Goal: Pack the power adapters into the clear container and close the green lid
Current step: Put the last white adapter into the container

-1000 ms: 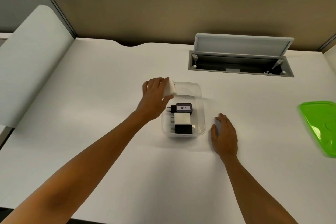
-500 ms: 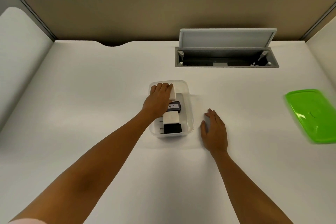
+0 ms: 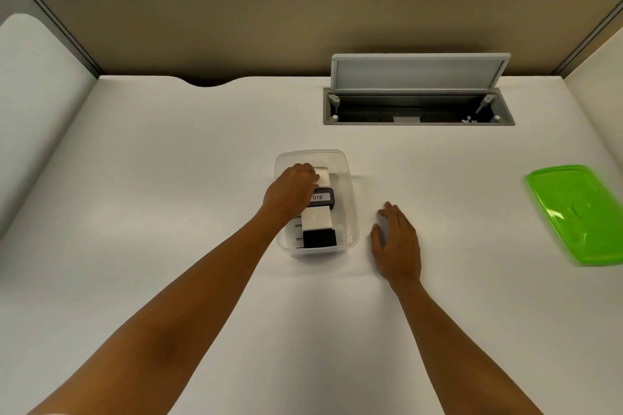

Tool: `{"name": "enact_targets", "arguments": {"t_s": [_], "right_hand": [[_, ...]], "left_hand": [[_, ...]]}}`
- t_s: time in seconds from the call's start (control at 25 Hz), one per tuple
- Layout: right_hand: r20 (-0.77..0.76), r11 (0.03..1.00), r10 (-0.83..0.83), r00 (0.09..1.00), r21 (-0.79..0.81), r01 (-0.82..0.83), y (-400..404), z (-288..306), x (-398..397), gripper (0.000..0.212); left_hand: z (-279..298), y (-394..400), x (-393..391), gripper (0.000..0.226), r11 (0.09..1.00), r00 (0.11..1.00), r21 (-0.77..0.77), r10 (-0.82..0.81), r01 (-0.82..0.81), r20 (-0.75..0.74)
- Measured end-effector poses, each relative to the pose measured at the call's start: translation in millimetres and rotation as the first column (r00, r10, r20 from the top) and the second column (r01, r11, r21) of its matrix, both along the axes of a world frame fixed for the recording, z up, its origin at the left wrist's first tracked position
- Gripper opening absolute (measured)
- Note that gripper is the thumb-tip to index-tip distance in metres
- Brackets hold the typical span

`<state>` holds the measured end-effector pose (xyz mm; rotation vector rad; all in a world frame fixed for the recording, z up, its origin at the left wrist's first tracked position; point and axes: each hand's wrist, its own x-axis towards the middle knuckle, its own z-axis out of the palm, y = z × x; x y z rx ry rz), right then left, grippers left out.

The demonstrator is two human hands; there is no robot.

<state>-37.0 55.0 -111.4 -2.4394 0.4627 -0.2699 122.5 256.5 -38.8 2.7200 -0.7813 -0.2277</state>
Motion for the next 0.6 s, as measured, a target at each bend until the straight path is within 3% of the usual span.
{"name": "enact_targets", "arguments": {"t_s": [0.12, 0.44, 0.6], "right_hand": [[0.001, 1.000, -0.003, 1.000, -0.002, 0.003, 0.0, -1.3, 0.9, 0.045], [-0.008, 1.000, 0.022, 1.000, 0.016, -0.022, -1.9, 1.5, -2.3, 0.045], [0.017, 0.996, 0.092, 0.996, 0.019, -0.092, -20.1, 7.9, -14.6, 0.045]], "left_hand": [[3.1, 0.0, -2.5, 0.030, 0.995, 0.999, -0.087, 0.039, -0.039, -0.003], [16.3, -6.7, -19.2, 0.020, 0.971, 0.947, -0.237, 0.061, 0.016, 0.316], [20.5, -20.6, -43.4, 0.026, 0.927, 0.932, -0.364, 0.209, -0.091, 0.298]]}}
